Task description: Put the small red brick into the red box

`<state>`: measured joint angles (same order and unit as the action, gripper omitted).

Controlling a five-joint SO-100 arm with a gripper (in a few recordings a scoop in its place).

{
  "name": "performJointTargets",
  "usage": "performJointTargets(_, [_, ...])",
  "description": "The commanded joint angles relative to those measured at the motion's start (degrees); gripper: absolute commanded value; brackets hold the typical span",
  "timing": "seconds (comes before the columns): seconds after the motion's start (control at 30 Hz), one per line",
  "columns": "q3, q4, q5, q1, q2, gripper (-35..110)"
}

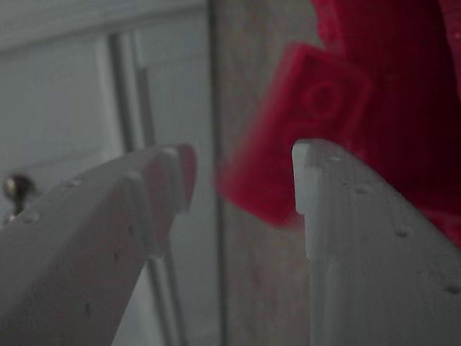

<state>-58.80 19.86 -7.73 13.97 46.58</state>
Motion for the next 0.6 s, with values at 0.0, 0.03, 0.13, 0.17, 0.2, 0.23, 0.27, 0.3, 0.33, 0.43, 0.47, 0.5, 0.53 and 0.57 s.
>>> performJointTargets(0.0, [4.13,0.26,-0.79,-0.35,2.81,12])
performJointTargets(0.03, [4.13,0.26,-0.70,-0.35,2.99,11])
performJointTargets(0.13, [4.13,0.18,-0.62,-0.35,3.34,11])
performJointTargets(0.17, [4.13,0.18,-0.62,-0.35,3.52,11])
performJointTargets(0.2, [4.13,0.18,-0.35,-0.35,3.69,12])
performJointTargets(0.23, [4.22,0.18,-0.09,-0.35,3.87,12])
performJointTargets(0.27, [4.31,0.18,-0.09,-0.35,3.87,11])
performJointTargets(0.3, [4.31,0.18,-0.09,-0.35,3.96,11])
performJointTargets(0.33, [4.31,0.18,-0.09,-0.35,4.04,11])
performJointTargets(0.43, [4.04,0.44,-0.35,-0.26,5.36,8])
performJointTargets(0.47, [3.78,0.97,-0.35,-0.18,6.59,0])
performJointTargets(0.5, [3.34,2.20,0.35,-0.18,8.26,0])
performJointTargets(0.53, [2.90,4.13,0.88,-0.18,10.28,0])
performJointTargets(0.57, [2.20,5.98,1.41,-0.18,12.57,0])
